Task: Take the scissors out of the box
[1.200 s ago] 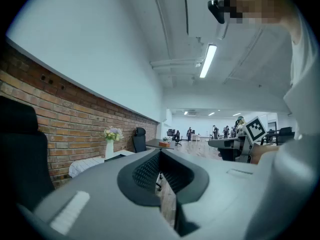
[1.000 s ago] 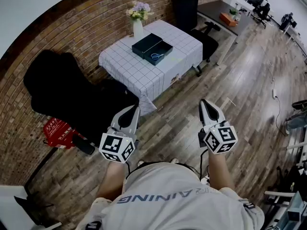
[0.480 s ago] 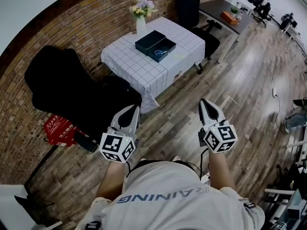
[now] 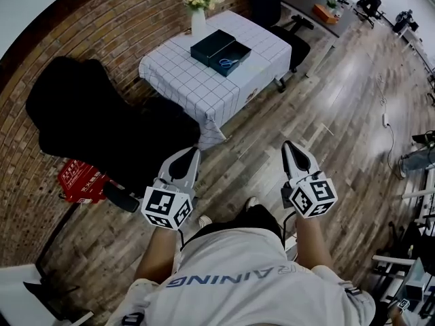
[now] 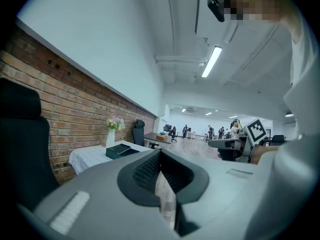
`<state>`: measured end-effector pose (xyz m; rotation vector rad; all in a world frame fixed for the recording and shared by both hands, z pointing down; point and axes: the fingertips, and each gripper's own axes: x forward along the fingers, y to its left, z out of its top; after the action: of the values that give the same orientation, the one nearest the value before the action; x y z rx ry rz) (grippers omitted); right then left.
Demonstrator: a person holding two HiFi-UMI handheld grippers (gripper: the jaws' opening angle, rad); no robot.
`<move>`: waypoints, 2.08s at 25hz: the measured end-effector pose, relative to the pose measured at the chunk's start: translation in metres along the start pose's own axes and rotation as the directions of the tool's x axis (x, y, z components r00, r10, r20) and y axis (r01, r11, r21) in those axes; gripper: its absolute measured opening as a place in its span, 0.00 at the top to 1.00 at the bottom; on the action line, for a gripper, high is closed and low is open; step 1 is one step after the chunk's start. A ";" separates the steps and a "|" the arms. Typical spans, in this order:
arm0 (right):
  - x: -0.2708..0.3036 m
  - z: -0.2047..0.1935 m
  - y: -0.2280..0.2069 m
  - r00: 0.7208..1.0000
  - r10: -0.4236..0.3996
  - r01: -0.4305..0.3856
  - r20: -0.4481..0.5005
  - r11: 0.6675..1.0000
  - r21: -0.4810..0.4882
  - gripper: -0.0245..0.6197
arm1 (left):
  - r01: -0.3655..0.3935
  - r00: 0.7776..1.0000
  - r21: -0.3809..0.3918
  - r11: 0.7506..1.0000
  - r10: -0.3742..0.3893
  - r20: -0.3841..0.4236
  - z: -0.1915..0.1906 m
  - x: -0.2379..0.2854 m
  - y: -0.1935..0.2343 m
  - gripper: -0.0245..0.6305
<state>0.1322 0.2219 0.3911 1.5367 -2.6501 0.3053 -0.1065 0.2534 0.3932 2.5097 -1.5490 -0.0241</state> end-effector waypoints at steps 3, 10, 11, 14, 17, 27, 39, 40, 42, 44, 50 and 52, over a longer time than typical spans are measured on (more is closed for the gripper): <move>0.012 0.003 -0.021 1.000 -0.008 0.008 0.004 1.000 0.016 0.94 | -0.006 1.000 0.006 1.000 0.006 0.001 0.001 0.017 0.003 0.96; 0.058 0.018 -0.089 1.000 -0.004 0.003 0.013 0.999 0.050 0.94 | -0.054 0.999 0.029 0.998 0.054 -0.003 0.014 0.084 0.004 0.96; 0.064 0.022 -0.100 1.000 0.004 -0.005 0.019 0.999 0.051 0.94 | -0.063 0.998 0.035 0.997 0.062 0.004 0.019 0.097 0.002 0.96; 0.077 0.037 -0.136 0.999 0.032 -0.033 0.033 0.999 0.042 0.94 | -0.082 0.997 0.049 0.995 0.081 0.021 0.033 0.136 -0.008 0.96; 0.093 0.045 -0.173 0.998 0.056 -0.057 0.029 0.997 0.045 0.94 | -0.099 0.995 0.053 0.994 0.097 0.023 0.038 0.173 -0.021 0.96; 0.120 0.038 -0.283 0.995 0.096 -0.094 -0.028 0.993 0.069 0.94 | -0.152 0.988 0.039 0.988 0.154 -0.032 0.022 0.269 -0.055 0.96; 0.156 0.026 -0.345 0.996 0.088 -0.087 -0.008 0.992 0.095 0.94 | -0.087 0.995 0.084 0.993 0.090 -0.035 0.020 0.363 -0.059 0.96; 0.170 0.031 -0.344 0.996 0.087 -0.085 -0.015 0.992 0.095 0.94 | -0.082 0.996 0.080 0.993 0.085 -0.038 0.026 0.372 -0.047 0.96; 0.199 0.041 -0.340 0.995 0.089 -0.086 -0.039 0.993 0.081 0.94 | -0.081 0.996 0.064 0.995 0.083 -0.036 0.039 0.390 -0.021 0.96; 0.225 0.044 -0.343 0.994 0.090 -0.086 -0.064 0.994 0.067 0.94 | -0.087 0.996 0.050 0.995 0.089 -0.027 0.047 0.405 -0.002 0.96; 0.314 0.058 -0.332 0.988 0.117 -0.113 -0.100 0.993 0.041 0.94 | -0.112 0.993 0.019 0.994 0.113 -0.038 0.055 0.439 0.068 0.96; 0.347 0.058 -0.318 0.981 0.145 -0.142 -0.128 0.989 0.031 0.94 | -0.133 0.990 0.006 0.991 0.133 -0.040 0.057 0.443 0.097 0.96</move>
<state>0.2364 -0.2385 0.4316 1.2852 -2.6675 0.4288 0.0022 -0.1907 0.3922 2.3882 -1.6972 0.0471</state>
